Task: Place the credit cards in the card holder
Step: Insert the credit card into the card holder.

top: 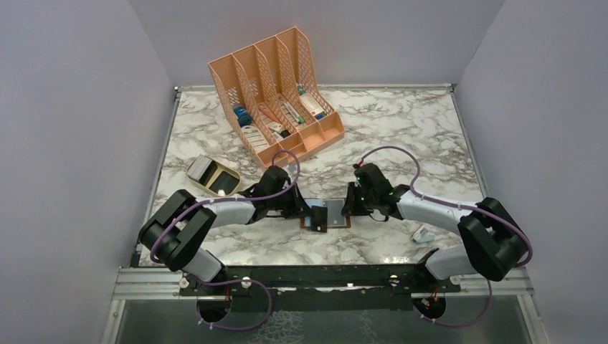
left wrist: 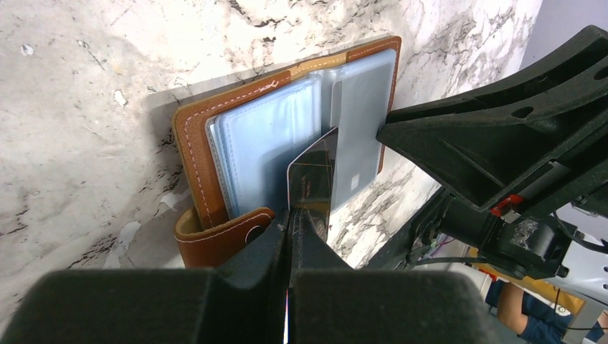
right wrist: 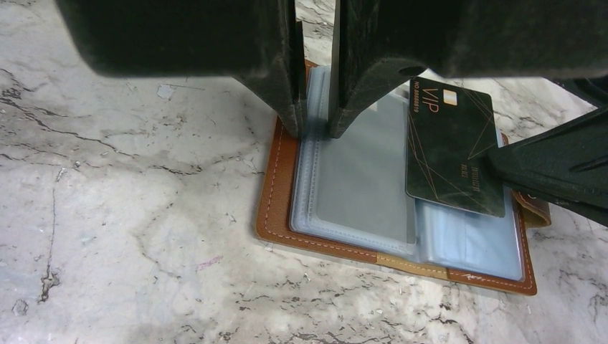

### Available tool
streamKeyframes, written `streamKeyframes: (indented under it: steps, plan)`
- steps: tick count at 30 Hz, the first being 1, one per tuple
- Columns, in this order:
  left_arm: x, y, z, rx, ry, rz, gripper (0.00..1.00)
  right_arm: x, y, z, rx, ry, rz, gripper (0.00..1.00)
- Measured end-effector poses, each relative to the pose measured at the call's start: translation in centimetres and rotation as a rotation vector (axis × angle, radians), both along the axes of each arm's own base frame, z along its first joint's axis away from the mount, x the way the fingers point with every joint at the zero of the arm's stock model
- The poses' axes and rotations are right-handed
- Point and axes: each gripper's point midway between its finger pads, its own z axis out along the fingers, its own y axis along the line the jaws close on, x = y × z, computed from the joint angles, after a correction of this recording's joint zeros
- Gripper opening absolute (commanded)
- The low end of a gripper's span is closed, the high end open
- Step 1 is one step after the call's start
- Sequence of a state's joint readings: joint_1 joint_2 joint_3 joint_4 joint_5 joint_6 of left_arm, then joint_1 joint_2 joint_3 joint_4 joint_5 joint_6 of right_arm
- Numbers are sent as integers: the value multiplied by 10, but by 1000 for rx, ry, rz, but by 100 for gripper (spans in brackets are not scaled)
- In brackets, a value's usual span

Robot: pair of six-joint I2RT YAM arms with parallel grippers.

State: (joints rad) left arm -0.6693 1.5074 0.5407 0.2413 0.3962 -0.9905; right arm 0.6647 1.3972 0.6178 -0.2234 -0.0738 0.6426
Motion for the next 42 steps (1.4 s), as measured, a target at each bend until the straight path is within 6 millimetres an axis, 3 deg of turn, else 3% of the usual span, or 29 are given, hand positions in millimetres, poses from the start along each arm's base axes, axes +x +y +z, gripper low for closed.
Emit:
streamKeyframes:
  steps: [42]
  plan:
    - [24, -7, -8, 59, -45, 80, 0, -9, 7, -1, 86, 7, -5, 16]
